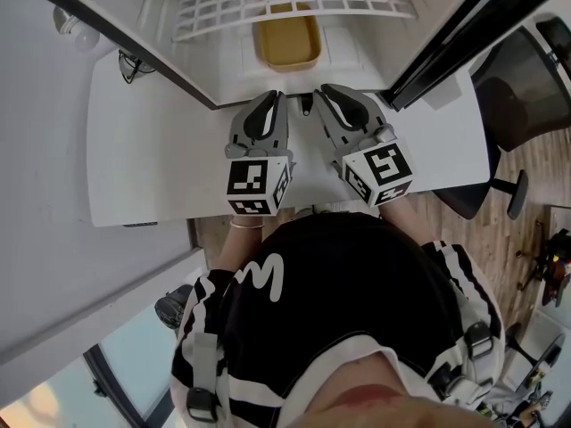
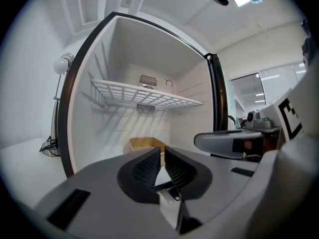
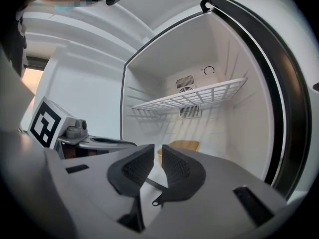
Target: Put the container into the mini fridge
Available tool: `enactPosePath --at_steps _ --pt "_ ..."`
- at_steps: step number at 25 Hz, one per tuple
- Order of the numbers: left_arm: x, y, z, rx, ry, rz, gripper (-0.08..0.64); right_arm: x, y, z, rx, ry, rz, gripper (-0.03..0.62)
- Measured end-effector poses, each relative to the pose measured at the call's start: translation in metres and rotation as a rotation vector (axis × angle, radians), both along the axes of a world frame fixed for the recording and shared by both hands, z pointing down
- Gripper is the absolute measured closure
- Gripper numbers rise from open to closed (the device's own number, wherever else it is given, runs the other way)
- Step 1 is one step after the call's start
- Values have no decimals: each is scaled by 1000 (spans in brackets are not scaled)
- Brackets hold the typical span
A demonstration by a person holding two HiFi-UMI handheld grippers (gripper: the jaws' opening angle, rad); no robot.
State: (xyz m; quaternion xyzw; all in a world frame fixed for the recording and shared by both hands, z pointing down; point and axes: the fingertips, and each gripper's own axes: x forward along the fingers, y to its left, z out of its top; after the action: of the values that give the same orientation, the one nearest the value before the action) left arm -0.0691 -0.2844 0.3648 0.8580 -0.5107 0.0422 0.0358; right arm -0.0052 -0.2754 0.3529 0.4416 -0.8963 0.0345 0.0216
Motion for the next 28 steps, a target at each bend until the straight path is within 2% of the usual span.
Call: enactPosePath --at_steps 13,28 --pt "5 4 -8 32 7 26 551 -2 3 -6 32 1 -6 580" --pt "6 7 -11 42 14 39 551 -8 3 -5 25 -12 -16 581"
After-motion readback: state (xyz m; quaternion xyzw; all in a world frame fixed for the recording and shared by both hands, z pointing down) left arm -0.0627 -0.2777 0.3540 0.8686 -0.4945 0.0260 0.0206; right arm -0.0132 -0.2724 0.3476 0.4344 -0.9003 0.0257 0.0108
